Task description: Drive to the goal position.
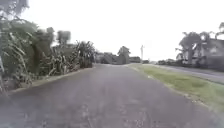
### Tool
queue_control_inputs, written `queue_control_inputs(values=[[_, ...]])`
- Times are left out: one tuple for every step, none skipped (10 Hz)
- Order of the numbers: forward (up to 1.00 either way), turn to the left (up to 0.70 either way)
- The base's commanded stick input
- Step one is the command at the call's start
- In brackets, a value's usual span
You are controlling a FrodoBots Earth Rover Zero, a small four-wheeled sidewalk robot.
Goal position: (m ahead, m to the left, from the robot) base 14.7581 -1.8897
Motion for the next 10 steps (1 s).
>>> queue_control_inputs(values=[[1.00, 0.00], [1.00, 0.00], [1.00, 0.00], [1.00, 0.00], [1.00, 0.00], [1.00, 0.00], [1.00, 0.00], [1.00, 0.00], [1.00, 0.00], [1.00, 0.00]])
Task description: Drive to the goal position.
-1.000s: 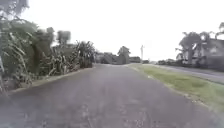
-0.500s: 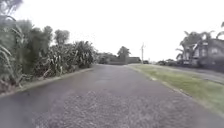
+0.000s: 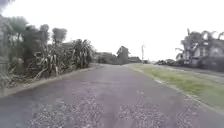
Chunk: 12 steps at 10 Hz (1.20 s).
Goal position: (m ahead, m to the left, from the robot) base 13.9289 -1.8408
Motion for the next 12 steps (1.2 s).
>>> queue_control_inputs(values=[[1.00, 0.00], [1.00, 0.00], [1.00, 0.00], [1.00, 0.00], [1.00, 0.00], [1.00, 0.00], [1.00, 0.00], [1.00, 0.00], [1.00, 0.00], [1.00, 0.01], [1.00, 0.03], [1.00, 0.05]])
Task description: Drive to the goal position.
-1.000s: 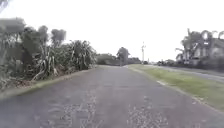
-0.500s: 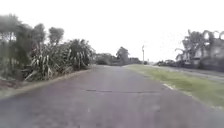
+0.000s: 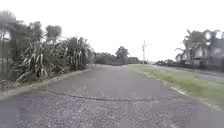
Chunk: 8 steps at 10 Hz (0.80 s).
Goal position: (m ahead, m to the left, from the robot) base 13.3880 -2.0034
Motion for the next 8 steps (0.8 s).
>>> queue_control_inputs(values=[[1.00, 0.00], [1.00, 0.00], [1.00, 0.00], [1.00, 0.00], [1.00, 0.00], [1.00, 0.00], [1.00, 0.00], [1.00, 0.00]])
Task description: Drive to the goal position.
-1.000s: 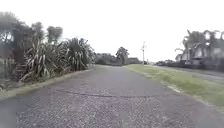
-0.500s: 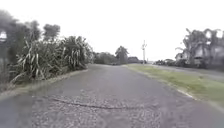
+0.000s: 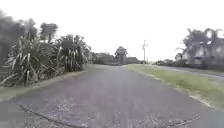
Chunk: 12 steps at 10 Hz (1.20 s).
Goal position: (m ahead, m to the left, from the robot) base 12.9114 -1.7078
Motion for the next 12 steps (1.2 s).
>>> queue_control_inputs(values=[[1.00, 0.00], [1.00, 0.00], [1.00, 0.00], [1.00, 0.00], [1.00, 0.00], [1.00, 0.00], [1.00, 0.00], [1.00, 0.00], [1.00, 0.00], [1.00, 0.00], [1.00, 0.00], [1.00, 0.00]])
